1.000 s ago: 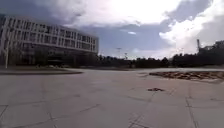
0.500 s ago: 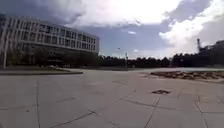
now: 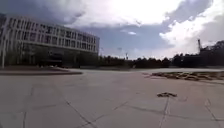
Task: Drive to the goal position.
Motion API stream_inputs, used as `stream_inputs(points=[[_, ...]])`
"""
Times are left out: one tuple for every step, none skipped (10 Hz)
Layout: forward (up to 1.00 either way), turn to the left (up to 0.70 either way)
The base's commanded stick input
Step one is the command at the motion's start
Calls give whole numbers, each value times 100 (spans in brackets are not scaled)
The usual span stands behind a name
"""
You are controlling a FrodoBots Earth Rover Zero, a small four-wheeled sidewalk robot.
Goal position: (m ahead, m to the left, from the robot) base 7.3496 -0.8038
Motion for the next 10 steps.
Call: stream_inputs(points=[[50,1],[50,1],[50,1],[50,1],[50,1],[50,1],[50,1],[50,1],[50,1],[50,1]])
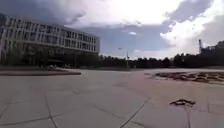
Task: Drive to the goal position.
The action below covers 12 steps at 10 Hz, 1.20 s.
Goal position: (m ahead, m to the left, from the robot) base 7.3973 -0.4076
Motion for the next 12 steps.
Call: stream_inputs(points=[[50,1],[50,1],[50,1],[50,1],[50,1],[50,1],[50,1],[50,1],[50,1],[50,1],[50,1],[50,1]])
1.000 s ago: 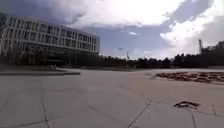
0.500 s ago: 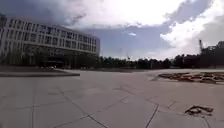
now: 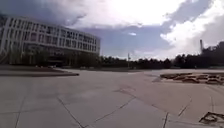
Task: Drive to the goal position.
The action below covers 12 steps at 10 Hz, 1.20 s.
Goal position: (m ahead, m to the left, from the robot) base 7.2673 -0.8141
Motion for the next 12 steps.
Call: stream_inputs(points=[[50,1],[50,1],[50,1],[50,1],[50,1],[50,1],[50,1],[50,1],[50,1],[50,1],[50,1],[50,1]])
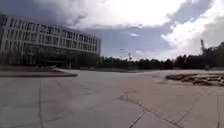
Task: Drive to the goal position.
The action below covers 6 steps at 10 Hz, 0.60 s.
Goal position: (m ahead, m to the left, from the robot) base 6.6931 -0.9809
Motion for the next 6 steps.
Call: stream_inputs(points=[[50,1],[50,1],[50,1],[50,1],[50,1],[50,1]])
